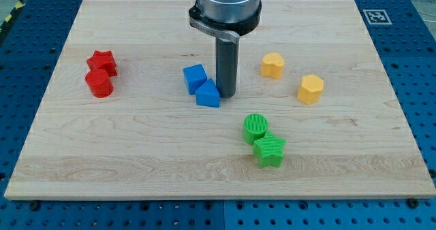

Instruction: Separate the blue triangle from the blue cube

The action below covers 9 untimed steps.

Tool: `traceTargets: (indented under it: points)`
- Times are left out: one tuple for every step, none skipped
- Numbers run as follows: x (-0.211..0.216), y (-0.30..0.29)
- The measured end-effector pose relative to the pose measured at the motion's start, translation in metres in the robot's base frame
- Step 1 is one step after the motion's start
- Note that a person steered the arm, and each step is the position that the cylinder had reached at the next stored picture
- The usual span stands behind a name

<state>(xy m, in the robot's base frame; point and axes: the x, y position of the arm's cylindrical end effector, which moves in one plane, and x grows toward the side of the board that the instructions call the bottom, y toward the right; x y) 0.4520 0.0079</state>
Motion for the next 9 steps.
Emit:
traceTargets:
  points:
    - [0.0, 0.0]
    - [-0.013, -0.005]
    - [0.001, -0.008]
    - [0.017, -0.008]
    - [0.017, -0.008]
    - [0.018, -0.009]
    - [0.018, -0.01]
    - [0.018, -0.01]
    - [0.022, -0.022]
